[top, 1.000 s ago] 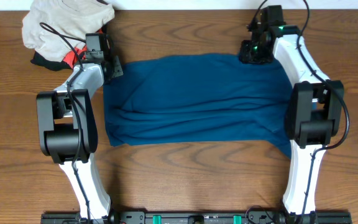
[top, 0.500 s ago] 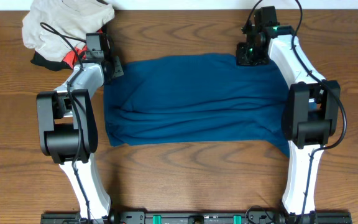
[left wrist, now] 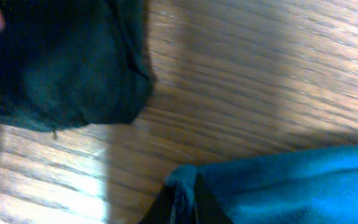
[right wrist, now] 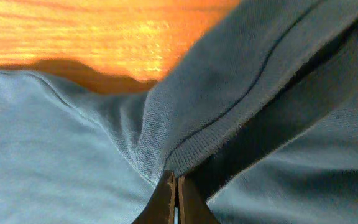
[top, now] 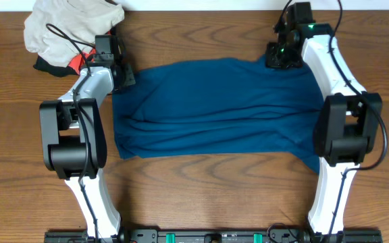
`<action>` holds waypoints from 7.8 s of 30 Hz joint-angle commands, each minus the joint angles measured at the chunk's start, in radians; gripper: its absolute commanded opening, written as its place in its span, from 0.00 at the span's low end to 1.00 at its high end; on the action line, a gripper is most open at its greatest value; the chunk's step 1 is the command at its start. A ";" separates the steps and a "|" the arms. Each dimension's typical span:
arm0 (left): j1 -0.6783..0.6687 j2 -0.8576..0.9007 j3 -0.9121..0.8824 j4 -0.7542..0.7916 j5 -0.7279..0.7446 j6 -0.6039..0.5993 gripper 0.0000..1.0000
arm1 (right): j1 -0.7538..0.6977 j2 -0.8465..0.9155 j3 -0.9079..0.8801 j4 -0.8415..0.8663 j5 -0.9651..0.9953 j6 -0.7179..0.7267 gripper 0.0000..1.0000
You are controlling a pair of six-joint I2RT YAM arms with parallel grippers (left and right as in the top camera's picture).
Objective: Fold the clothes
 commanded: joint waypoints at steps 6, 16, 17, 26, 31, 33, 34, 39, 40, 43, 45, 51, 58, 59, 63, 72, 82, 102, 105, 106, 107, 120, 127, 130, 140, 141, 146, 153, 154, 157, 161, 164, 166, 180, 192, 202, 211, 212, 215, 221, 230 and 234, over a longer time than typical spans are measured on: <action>-0.024 -0.113 -0.009 -0.032 -0.003 0.003 0.06 | -0.006 -0.063 0.003 -0.063 0.105 0.035 0.01; -0.025 -0.170 -0.009 -0.160 -0.003 0.003 0.06 | -0.009 -0.126 0.003 -0.116 0.127 0.035 0.01; -0.025 -0.170 -0.009 -0.174 -0.003 0.003 0.06 | -0.011 -0.132 0.003 -0.124 0.139 0.045 0.01; -0.025 -0.177 -0.009 -0.261 -0.003 0.002 0.05 | -0.061 -0.183 0.003 -0.252 0.166 0.068 0.01; -0.025 -0.177 -0.009 -0.334 -0.003 0.002 0.06 | -0.078 -0.183 0.003 -0.315 0.167 0.068 0.01; -0.025 -0.178 -0.009 -0.359 -0.003 0.002 0.06 | -0.083 -0.183 0.003 -0.327 0.167 0.068 0.01; -0.025 -0.178 -0.009 -0.370 -0.003 0.002 0.06 | -0.085 -0.183 0.002 -0.333 0.168 0.068 0.01; -0.023 -0.180 -0.009 -0.421 -0.004 0.002 0.06 | -0.093 -0.183 0.002 -0.374 0.206 0.068 0.01; -0.023 -0.183 -0.009 -0.430 -0.004 0.002 0.06 | -0.097 -0.183 0.002 -0.386 0.221 0.068 0.01; -0.023 -0.200 -0.009 -0.448 -0.005 0.003 0.06 | -0.104 -0.183 0.002 -0.412 0.245 0.068 0.01; -0.023 -0.224 -0.009 -0.451 -0.008 0.003 0.06 | -0.109 -0.183 0.002 -0.422 0.256 0.068 0.01; -0.023 -0.314 -0.009 -0.439 -0.008 0.005 0.06 | -0.111 -0.183 0.002 -0.430 0.257 0.068 0.01; -0.023 -0.350 -0.009 -0.479 -0.006 0.005 0.06 | -0.113 -0.183 0.001 -0.446 0.257 0.068 0.01; -0.023 -0.350 -0.009 -0.496 -0.006 0.005 0.06 | -0.113 -0.183 0.001 -0.454 0.256 0.068 0.01; -0.023 -0.350 -0.009 -0.556 -0.003 0.002 0.06 | -0.113 -0.183 0.001 -0.483 0.256 0.069 0.01; -0.023 -0.349 -0.010 -0.638 -0.003 -0.037 0.06 | -0.115 -0.183 -0.021 -0.553 0.256 0.072 0.01; -0.023 -0.349 -0.010 -0.702 -0.003 -0.038 0.06 | -0.115 -0.183 -0.097 -0.557 0.257 0.071 0.01; -0.024 -0.349 -0.010 -0.986 -0.004 -0.092 0.61 | -0.115 -0.183 -0.097 -0.563 0.259 0.071 0.20; -0.024 -0.349 -0.010 -0.985 -0.004 -0.092 0.98 | -0.115 -0.183 -0.097 -0.561 0.259 0.071 0.28; -0.024 -0.349 -0.010 -0.980 -0.004 -0.092 0.98 | -0.115 -0.183 -0.097 -0.560 0.255 0.071 0.32; -0.024 -0.349 -0.010 -0.973 -0.004 -0.092 0.98 | -0.115 -0.183 -0.097 -0.559 0.248 0.071 0.34; -0.029 -0.349 -0.033 -0.867 0.141 -0.063 0.98 | -0.113 -0.183 -0.097 -0.513 0.150 0.014 0.46; -0.051 -0.344 -0.116 -0.778 0.195 -0.059 0.98 | -0.113 -0.179 -0.125 -0.476 0.086 0.015 0.51; -0.057 -0.335 -0.146 -0.726 0.230 -0.059 0.98 | -0.113 -0.179 -0.185 -0.421 0.019 0.020 0.51; -0.059 -0.333 -0.195 -0.656 0.230 -0.065 0.99 | -0.113 -0.179 -0.380 -0.201 -0.056 0.034 0.45; -0.059 -0.333 -0.195 -0.650 0.230 -0.065 0.99 | -0.113 -0.179 -0.388 -0.186 -0.055 0.034 0.45; -0.059 -0.333 -0.195 -0.639 0.230 -0.065 0.99 | -0.115 -0.179 -0.404 -0.158 -0.055 0.034 0.41; -0.059 -0.333 -0.195 -0.632 0.230 -0.065 1.00 | -0.115 -0.179 -0.450 -0.103 -0.055 0.049 0.18; -0.059 -0.333 -0.195 -0.632 0.228 -0.065 1.00 | -0.116 -0.179 -0.450 -0.101 -0.052 0.053 0.13; -0.059 -0.333 -0.195 -0.632 0.228 -0.065 0.99 | -0.119 -0.180 -0.445 -0.098 -0.021 0.073 0.04; -0.059 -0.333 -0.195 -0.632 0.228 -0.064 0.99 | -0.122 -0.181 -0.428 -0.119 0.031 0.080 0.01; -0.059 -0.333 -0.195 -0.631 0.228 -0.065 1.00 | -0.124 -0.185 -0.398 -0.160 0.077 0.079 0.01; -0.059 -0.333 -0.195 -0.628 0.228 -0.065 1.00 | -0.123 -0.187 -0.367 -0.198 0.106 0.079 0.01; -0.059 -0.333 -0.195 -0.626 0.227 -0.065 1.00 | -0.122 -0.187 -0.206 -0.363 0.119 0.078 0.01; -0.059 -0.333 -0.195 -0.626 0.227 -0.065 1.00 | -0.122 -0.187 -0.200 -0.566 0.226 0.080 0.01; -0.059 -0.333 -0.195 -0.626 0.228 -0.065 1.00 | -0.122 -0.187 -0.200 -0.651 0.385 0.170 0.01; -0.059 -0.333 -0.195 -0.633 0.228 -0.065 1.00 | -0.122 -0.187 -0.200 -0.727 0.494 0.246 0.45; -0.059 -0.333 -0.195 -0.633 0.228 -0.065 1.00 | -0.122 -0.187 -0.200 -0.742 0.520 0.269 0.45; -0.059 -0.333 -0.195 -0.633 0.228 -0.065 1.00 | -0.122 -0.187 -0.200 -0.759 0.584 0.323 0.45; -0.059 -0.333 -0.195 -0.626 0.227 -0.065 1.00 | -0.114 -0.187 -0.200 -0.672 0.406 0.222 0.43; -0.060 -0.333 -0.195 -0.633 0.314 -0.065 1.00 | -0.060 -0.187 -0.201 -0.521 -0.439 -0.363 0.49; -0.072 -0.333 -0.195 -0.644 0.504 0.021 0.92 | -0.012 -0.187 -0.201 -0.517 -0.488 -0.404 0.51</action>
